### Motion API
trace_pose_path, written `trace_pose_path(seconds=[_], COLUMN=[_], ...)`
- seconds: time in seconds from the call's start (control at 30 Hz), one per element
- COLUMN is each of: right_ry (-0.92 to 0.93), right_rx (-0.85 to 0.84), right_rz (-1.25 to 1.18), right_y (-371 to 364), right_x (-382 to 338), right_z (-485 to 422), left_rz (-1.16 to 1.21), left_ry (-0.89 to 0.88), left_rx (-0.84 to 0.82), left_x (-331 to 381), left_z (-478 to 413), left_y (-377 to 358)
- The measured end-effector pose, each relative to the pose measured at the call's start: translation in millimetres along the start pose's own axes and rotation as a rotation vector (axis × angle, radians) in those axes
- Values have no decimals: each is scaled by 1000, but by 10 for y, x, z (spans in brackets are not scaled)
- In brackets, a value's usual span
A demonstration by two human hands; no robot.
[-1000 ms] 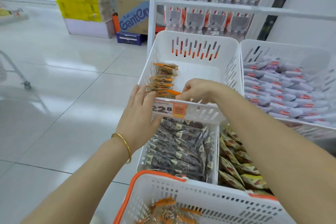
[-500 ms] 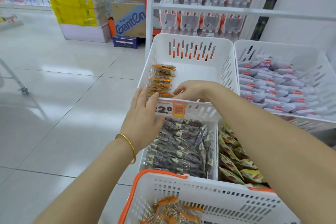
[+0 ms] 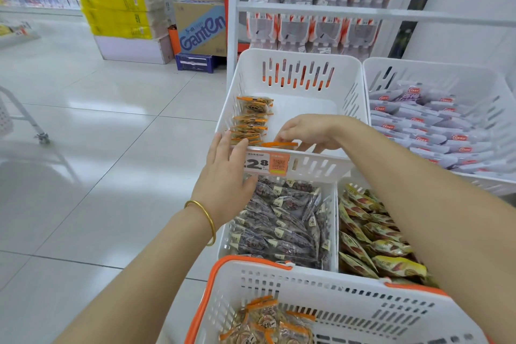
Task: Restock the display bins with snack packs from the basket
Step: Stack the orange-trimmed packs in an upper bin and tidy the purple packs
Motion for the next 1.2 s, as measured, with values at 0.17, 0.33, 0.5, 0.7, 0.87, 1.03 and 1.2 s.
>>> trace_pose_path(seconds=[0.17,0.33,0.5,0.7,0.87,1.03,1.2], right_ry=[-13,110,278,-142,-329,-392,-429], right_rx=[133,451,660,233,-72,-181,-270], right_rz=[133,152,-267,-350,-202,74,329], right_y=[-40,-87,-701,-2187,-3019,-3608,-3938], right_x=[-13,32,383,1595,2197,2679,2935], right_z=[98,365,1361,2173,2120,1956,1979], left_rz=[-20,-75,10,-59,-92,-93,-89], left_ry=[-28,-190,-253,-225,-206,-233,-212], left_rx=[43,142,-114,-630,-782,-838,-885], left_x=[23,180,625,1013,1178,1175,1140], left_z=[60,327,895,1781,2092,2178,2173], left_y=[27,118,-18,-754,-1166,-1378,-1509])
Point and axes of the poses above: each hand's wrist, its own z-axis away from the middle knuckle, its own y-axis out of the back of the hand, x = y × z, the point moved 1 cm from there along -z, towards the middle knuckle, and after that the axes turned 6 degrees about z, right-handed, at the moved point
